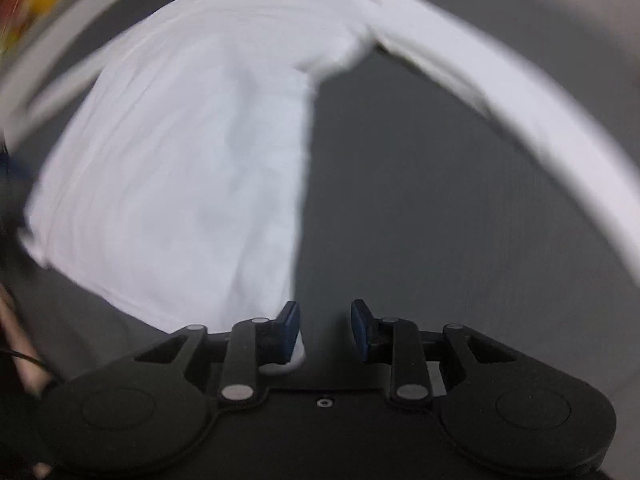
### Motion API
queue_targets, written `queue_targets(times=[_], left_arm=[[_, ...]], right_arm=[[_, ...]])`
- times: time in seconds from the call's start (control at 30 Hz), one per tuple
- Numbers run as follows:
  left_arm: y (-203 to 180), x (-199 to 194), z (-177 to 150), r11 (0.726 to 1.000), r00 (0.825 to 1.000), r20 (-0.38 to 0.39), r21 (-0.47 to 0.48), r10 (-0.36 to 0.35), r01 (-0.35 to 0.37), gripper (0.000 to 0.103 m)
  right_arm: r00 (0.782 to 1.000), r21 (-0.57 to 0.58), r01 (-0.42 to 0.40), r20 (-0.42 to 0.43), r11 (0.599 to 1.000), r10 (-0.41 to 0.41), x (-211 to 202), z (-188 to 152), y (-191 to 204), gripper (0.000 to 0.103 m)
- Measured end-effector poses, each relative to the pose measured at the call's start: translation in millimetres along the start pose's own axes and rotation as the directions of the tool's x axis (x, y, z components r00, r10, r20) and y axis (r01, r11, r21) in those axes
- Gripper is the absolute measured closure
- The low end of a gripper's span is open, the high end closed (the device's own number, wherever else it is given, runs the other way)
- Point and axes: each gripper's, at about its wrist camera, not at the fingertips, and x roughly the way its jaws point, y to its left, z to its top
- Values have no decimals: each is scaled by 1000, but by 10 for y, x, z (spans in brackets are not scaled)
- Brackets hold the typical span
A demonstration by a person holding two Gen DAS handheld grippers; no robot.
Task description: Fold clothes
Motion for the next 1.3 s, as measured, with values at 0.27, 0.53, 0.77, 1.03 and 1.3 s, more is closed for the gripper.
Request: queue_targets(times=[0.27,0.53,0.77,1.03,1.3], left_arm=[[-37,108,-49,990,994,-26,95,-107,109,9],[-90,224,-46,992,996,-89,116,-27,37,9],[-172,271,-22,987,993,-120,161,1,18,9],[-186,189,-209,953,984,-170,303,47,7,9],[-48,-81,-415,936,989,-132,352,65,-14,9]], right_arm=[[966,193,-250,-20,949,259,254,90,-299,75],[973,121,-229,3,966,230,122,346,-37,68],[980,91,-167,-95,982,176,346,310,98,94],[868,205,-492,33,846,496,-209,215,-63,100],[952,348,-228,-118,909,283,393,122,-421,99]])
